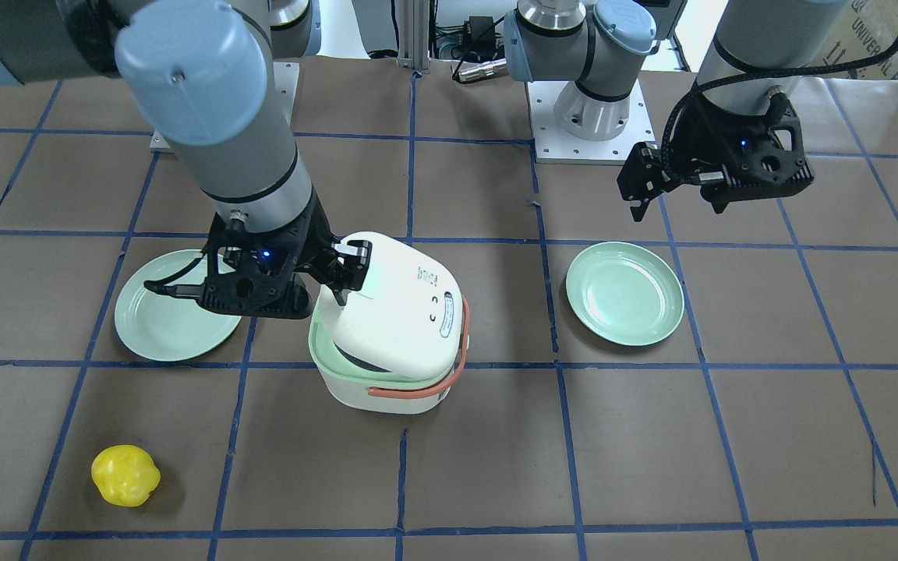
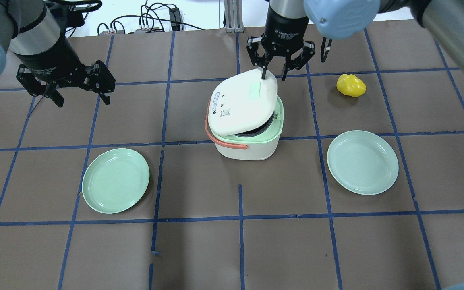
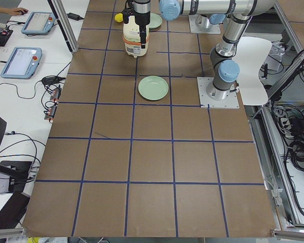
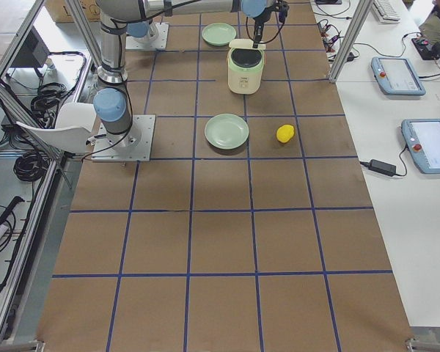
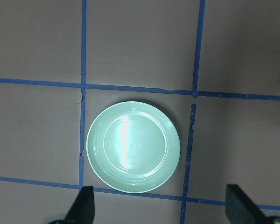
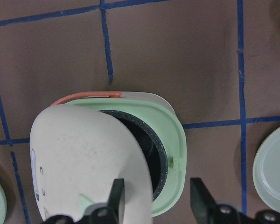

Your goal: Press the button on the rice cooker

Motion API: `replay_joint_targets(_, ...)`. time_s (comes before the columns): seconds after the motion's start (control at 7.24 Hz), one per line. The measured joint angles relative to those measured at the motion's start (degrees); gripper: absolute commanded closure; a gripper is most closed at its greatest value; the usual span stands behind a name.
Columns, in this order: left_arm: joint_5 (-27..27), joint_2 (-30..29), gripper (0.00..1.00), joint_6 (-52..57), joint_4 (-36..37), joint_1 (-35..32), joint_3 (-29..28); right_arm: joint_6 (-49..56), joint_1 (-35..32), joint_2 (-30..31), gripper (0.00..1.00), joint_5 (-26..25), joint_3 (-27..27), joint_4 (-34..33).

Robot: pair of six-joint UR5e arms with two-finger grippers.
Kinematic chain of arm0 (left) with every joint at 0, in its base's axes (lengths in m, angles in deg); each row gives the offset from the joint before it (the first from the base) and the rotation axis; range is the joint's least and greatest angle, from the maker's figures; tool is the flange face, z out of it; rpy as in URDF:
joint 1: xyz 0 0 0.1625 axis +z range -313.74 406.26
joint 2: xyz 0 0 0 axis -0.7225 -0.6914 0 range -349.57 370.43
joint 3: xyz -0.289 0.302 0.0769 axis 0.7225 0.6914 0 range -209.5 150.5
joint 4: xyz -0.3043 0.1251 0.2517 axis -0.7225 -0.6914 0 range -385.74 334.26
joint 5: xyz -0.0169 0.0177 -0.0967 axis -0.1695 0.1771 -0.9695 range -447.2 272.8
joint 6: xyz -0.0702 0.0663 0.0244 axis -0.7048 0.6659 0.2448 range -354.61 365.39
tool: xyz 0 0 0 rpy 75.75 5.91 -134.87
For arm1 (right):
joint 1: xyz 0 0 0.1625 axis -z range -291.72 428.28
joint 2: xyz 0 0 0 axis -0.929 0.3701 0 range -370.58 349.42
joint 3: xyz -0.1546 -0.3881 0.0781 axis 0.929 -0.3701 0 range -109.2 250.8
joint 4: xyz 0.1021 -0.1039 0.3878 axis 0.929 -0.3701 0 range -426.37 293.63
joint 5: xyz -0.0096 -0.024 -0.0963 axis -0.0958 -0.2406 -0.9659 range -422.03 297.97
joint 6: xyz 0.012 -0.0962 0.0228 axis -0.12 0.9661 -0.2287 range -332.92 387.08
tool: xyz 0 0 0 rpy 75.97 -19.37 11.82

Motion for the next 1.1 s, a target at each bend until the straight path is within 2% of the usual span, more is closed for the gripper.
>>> replay_joint_targets(0.28,0.0,0.0,0.0,0.0,0.0,0.0,0.0,6.1,3.6,2.3,0.01,-2.8,-1.9,1.9)
replay_joint_targets(0.41,0.0,0.0,0.0,0.0,0.0,0.0,0.0,10.4,6.1,4.4,0.02,-3.5,-0.1,2.8)
replay_joint_targets(0.83,0.0,0.0,0.0,0.0,-0.1,0.0,0.0,16.4,11.2,13.4,0.01,-4.3,11.9,2.4)
replay_joint_targets(1.1,0.0,0.0,0.0,0.0,0.0,0.0,0.0,16.8,12.4,14.7,0.01,-4.9,14.3,2.3)
